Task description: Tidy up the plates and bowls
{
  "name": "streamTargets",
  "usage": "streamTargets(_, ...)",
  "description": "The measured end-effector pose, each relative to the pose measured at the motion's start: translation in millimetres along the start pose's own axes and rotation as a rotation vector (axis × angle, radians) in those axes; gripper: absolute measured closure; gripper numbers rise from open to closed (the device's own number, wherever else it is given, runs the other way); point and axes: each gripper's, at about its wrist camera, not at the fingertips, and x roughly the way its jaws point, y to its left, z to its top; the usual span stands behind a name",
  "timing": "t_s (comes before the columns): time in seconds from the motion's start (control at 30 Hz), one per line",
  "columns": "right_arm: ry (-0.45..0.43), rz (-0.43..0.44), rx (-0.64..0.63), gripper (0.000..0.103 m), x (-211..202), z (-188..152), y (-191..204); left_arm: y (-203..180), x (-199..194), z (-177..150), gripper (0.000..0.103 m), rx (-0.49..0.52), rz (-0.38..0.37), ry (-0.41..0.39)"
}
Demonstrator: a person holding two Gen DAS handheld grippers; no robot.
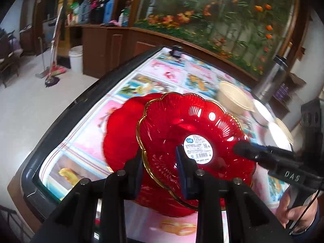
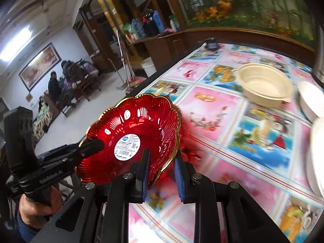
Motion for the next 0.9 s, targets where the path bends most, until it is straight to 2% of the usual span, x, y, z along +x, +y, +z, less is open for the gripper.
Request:
streamTargets(0.1, 0.041, 0.003, 0.007, 0.078, 24.5, -1.1, 0.2, 8.7, 7.9, 0.9, 0.076, -0.017, 0.011, 0.015)
streamTargets(0.33, 0.059, -0.033, -0.039, 0.076, 37.1, 2.5, 5.4, 15.3, 16.1, 0.0, 0.075, -0.036, 0.025, 0.027)
streamTargets(0.43, 0.073, -0.050, -0.065, 0.075, 41.2, 2.2, 11.0, 18.2, 17.4, 0.8, 0.067, -0.050, 0.016, 0.030)
streamTargets(0.57, 0.088, -0.056, -0.081, 0.075, 45.3, 3.4, 15.6, 12.6, 18.4, 3.2, 0.044, -0.023, 0.002, 0.040)
streamTargets(0.63, 0.097, -0.041, -0.077, 0.069, 45.3, 4.4, 16.8, 9.0, 18.3, 3.9, 0.039, -0.019, -0.005, 0.041)
streamTargets(0.7, 0.097, -0.018, -0.070, 0.055, 43.7, 5.2, 18.1, 8.6, 18.5, 4.0, 0.036, -0.018, -0.007, 0.043)
streamTargets(0.77, 0.103, -0.001, -0.056, 0.048, 42.4, 5.7, 19.1, 8.7, 18.4, 4.5, 0.031, -0.022, -0.021, 0.047)
streamTargets(0.9, 0.099, 0.011, -0.036, 0.044, 35.1, 5.0, 17.8, 6.9, 18.1, 4.8, 0.027, -0.022, -0.029, 0.052)
